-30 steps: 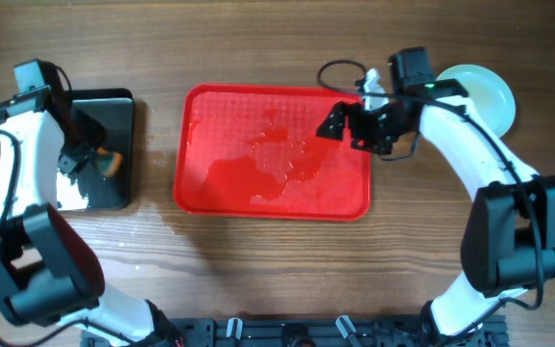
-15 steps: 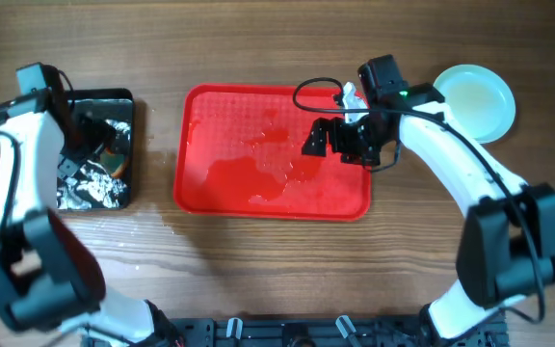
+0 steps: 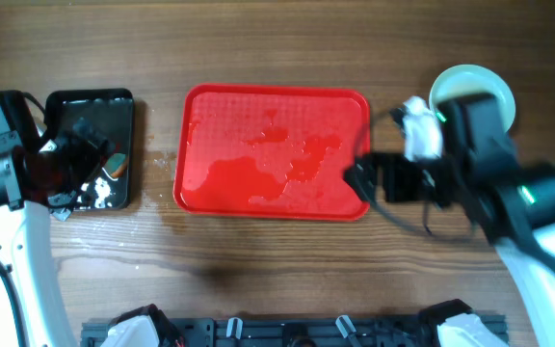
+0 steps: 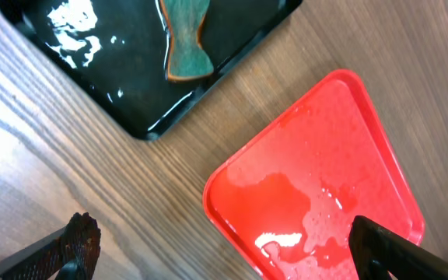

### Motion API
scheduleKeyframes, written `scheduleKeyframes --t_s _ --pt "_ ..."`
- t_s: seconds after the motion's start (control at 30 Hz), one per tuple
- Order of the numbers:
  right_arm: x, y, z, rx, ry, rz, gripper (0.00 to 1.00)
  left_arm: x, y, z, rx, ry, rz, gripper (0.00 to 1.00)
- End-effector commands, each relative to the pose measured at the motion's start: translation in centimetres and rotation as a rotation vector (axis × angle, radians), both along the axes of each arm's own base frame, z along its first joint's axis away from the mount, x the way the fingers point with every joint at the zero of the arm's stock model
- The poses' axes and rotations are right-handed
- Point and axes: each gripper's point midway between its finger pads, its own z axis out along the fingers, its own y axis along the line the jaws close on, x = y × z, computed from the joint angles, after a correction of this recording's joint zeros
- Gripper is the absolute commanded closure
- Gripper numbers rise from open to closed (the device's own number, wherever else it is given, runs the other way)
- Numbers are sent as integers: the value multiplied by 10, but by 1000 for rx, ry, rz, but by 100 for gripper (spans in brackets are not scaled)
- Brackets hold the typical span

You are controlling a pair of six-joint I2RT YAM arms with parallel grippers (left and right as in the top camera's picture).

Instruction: Clean dirty plates on tray and stack at the side

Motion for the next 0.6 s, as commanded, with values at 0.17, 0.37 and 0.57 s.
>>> scheduleKeyframes --t_s 0.17,0.37,0.57 --pt "-39 -30 -7 -25 -43 -147 0 0 -3 5 -10 -21 -10 0" --pt "-38 -29 -8 5 -1 -210 0 0 -3 5 -10 -21 -10 0" --pt "-32 -28 -17 -10 38 -210 0 0 -3 5 -10 -21 -10 0"
